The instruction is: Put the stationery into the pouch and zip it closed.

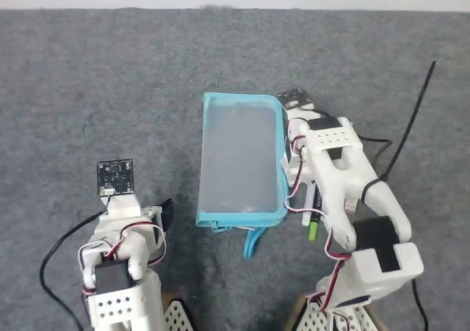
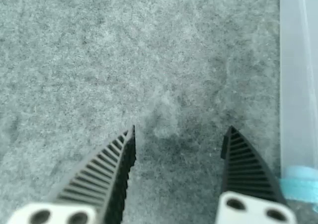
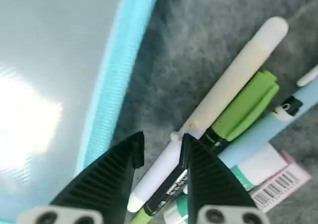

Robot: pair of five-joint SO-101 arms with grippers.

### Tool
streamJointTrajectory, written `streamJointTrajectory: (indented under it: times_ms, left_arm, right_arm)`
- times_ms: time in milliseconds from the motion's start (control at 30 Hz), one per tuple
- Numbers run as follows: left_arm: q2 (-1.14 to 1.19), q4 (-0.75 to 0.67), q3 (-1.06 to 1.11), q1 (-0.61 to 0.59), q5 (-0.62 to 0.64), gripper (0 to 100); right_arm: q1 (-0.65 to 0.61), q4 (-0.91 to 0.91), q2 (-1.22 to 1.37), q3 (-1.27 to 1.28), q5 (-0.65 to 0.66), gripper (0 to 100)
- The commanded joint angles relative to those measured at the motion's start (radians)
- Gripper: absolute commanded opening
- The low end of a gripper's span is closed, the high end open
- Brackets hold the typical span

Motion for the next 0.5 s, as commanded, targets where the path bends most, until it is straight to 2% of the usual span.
streamJointTrajectory:
  times_ms: [0, 333, 467]
  left_arm:
    - [-0.02, 0.006, -0.005, -0.006, 0.012, 27]
    - [-0.02, 0.006, -0.005, -0.006, 0.012, 27]
    - [-0.02, 0.006, -0.005, -0.006, 0.012, 27]
  right_arm:
    - [0.048, -0.038, 0.027, -0.02, -0.021, 12.6]
    - [0.058, -0.027, 0.114, -0.028, -0.021, 12.5]
    - [0.058, -0.007, 0.114, -0.028, -0.021, 7.3]
